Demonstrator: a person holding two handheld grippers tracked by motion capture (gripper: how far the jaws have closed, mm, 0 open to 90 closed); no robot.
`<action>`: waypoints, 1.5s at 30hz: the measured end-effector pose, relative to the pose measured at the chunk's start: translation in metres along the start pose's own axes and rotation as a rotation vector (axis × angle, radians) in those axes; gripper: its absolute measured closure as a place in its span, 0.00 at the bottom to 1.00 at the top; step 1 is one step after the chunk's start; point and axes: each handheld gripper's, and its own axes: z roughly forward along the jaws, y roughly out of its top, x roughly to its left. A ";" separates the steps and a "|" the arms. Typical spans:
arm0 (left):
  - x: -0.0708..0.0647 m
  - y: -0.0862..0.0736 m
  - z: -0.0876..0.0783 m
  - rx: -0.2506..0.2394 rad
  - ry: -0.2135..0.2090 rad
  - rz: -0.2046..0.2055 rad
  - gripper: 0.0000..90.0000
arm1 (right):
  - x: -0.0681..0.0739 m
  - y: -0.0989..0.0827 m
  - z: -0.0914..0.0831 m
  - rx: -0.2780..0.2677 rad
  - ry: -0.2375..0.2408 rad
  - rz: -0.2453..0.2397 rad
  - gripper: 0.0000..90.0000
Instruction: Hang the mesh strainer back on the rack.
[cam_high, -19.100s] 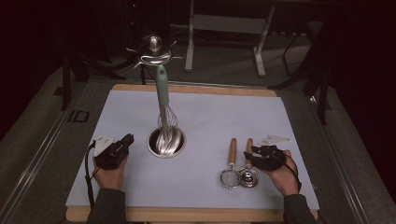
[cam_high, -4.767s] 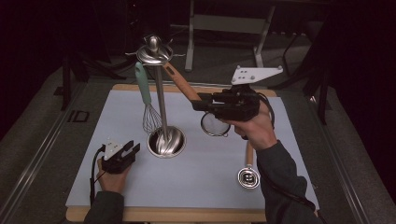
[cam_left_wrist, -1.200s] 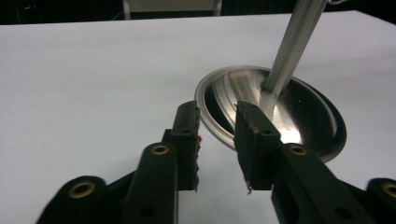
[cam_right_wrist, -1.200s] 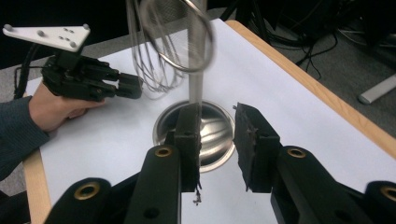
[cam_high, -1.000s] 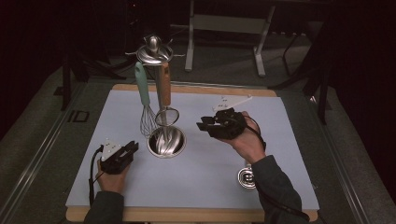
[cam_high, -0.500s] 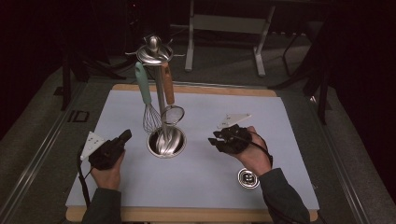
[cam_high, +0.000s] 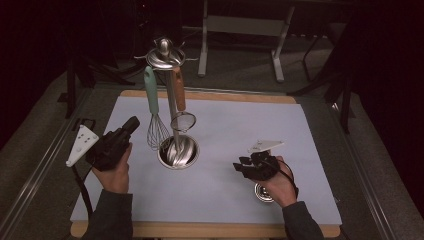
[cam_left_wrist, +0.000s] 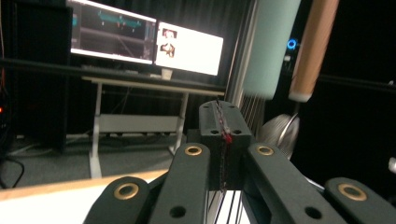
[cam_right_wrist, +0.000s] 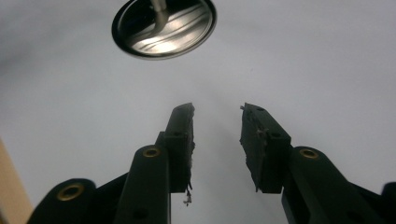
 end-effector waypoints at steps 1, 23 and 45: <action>-0.002 0.004 0.001 -0.009 -0.004 0.006 1.00 | -0.001 -0.003 0.001 0.000 -0.001 0.002 0.70; -0.040 0.083 0.025 -0.238 -0.100 0.046 1.00 | -0.008 -0.031 0.004 -0.009 0.050 0.106 0.65; -0.043 0.086 0.049 -0.239 -0.082 0.073 1.00 | -0.014 -0.035 0.001 -0.024 0.060 0.144 0.65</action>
